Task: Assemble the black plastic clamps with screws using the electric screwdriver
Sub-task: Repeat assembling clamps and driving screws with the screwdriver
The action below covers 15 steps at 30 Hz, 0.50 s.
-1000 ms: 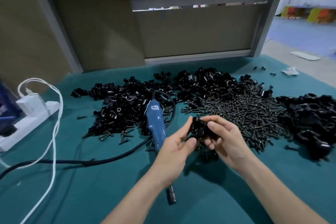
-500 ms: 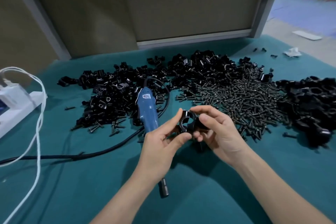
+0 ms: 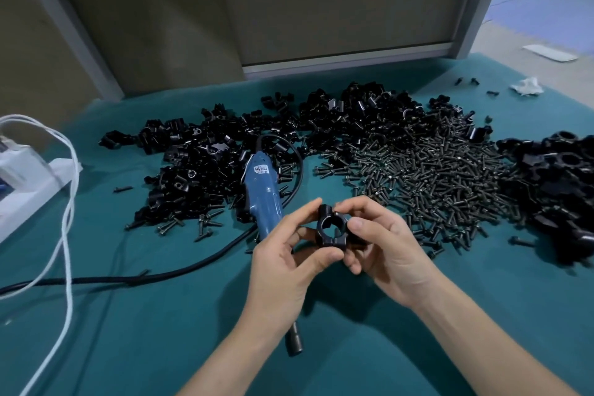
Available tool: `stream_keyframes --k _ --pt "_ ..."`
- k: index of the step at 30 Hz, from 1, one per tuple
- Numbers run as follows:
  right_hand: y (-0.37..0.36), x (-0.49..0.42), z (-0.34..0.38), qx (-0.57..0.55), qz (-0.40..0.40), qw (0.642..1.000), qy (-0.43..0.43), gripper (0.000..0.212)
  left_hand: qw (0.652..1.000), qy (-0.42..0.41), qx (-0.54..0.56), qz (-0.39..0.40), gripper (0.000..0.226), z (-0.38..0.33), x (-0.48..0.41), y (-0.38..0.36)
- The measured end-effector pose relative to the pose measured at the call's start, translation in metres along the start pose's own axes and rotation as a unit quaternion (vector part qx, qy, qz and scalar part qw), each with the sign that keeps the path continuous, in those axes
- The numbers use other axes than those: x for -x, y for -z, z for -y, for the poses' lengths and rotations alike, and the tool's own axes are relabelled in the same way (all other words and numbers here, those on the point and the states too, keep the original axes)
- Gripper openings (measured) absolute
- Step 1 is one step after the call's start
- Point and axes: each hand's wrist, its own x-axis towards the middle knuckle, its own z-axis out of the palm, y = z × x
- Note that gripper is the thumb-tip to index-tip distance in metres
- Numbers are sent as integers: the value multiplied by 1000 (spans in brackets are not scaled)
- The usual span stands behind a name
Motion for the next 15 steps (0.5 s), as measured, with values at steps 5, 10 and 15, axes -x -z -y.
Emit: stream_keyframes --k 5,10,15 --pt "1 1 0 21 5 1000 -4 16 1000 -12 -3 7 63 -2 2 0" --pt "3 0 -1 2 18 1000 -15 13 999 -24 -32 19 59 -6 1 2" --pt "4 0 0 20 25 998 -53 17 997 -32 -70 28 59 -1 2 2"
